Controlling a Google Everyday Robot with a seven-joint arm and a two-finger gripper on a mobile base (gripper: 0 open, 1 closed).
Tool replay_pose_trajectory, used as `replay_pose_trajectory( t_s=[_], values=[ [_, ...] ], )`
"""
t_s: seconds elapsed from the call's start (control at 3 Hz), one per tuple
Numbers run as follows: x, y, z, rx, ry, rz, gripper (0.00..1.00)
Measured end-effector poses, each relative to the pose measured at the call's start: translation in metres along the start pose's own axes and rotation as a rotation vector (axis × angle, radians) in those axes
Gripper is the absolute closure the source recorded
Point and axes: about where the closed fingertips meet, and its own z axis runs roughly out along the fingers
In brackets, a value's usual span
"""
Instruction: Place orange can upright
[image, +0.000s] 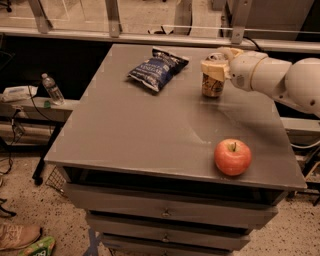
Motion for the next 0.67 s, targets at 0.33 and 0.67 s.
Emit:
replay_pose_trajectory(
  t_s=[0.33, 0.67],
  values=[
    [0.0045, -0.0018, -0.0019, -0.002, -0.018, 0.028, 1.0],
    [0.0077, -0.003, -0.0033, -0.003, -0.03, 0.049, 1.0]
  ],
)
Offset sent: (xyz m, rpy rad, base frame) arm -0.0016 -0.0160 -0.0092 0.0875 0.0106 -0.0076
